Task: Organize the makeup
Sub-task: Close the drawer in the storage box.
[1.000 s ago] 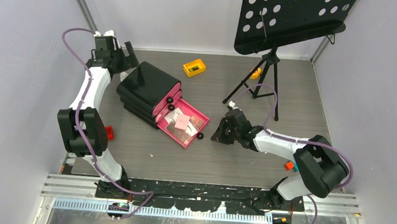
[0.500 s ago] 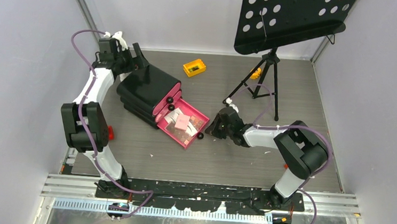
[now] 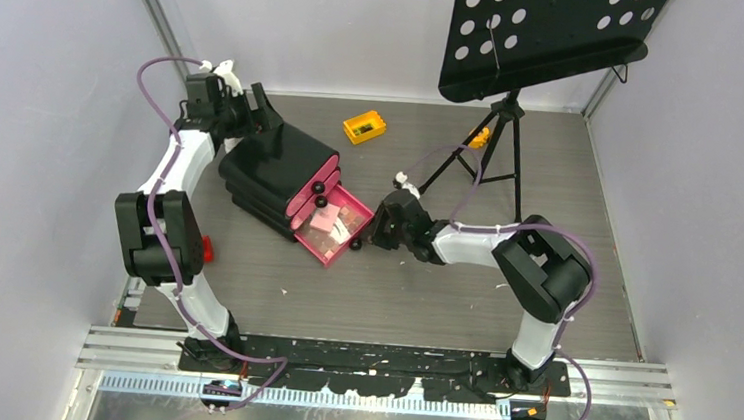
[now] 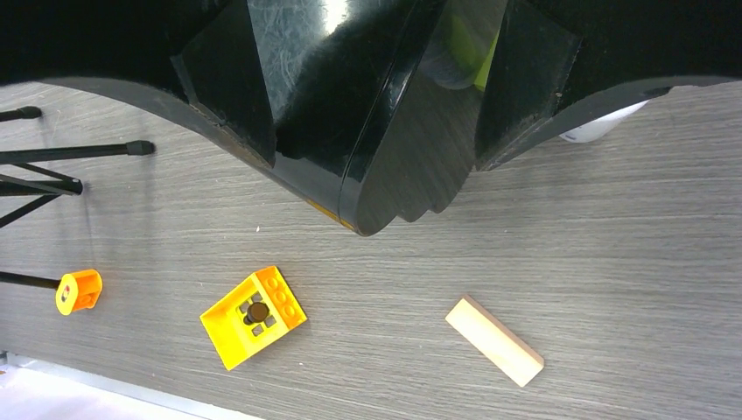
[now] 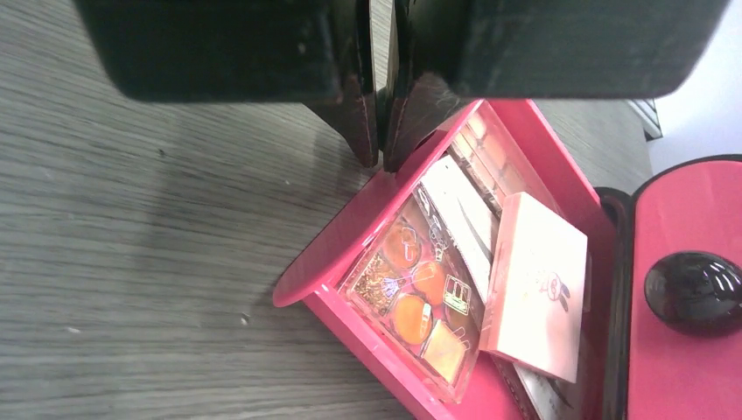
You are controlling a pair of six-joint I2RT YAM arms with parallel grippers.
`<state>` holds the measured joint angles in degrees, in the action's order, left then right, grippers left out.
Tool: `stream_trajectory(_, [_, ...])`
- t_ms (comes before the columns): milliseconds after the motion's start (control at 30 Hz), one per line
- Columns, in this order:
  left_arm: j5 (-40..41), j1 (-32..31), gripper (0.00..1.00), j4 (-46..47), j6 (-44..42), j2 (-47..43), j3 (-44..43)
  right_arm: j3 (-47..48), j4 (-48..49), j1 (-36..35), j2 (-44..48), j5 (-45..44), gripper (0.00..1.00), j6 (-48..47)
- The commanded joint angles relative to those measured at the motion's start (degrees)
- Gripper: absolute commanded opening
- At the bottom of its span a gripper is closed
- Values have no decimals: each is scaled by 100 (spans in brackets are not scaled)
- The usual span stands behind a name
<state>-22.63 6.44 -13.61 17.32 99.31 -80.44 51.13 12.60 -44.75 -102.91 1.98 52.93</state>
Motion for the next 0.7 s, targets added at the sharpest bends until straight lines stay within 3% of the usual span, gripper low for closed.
stream_trajectory(0, [-60,-2,84,-565,-274,128,244,461,273,-207,-191,0,13,103])
stream_trajectory(500, [-298,-8,82,-486,-212,106,234,1667,156,-278,-899,-366,13,-123])
stream_trajectory(667, [-378,-10,81,-450,-188,149,221,2039,158,-273,-1149,-122,13,-155])
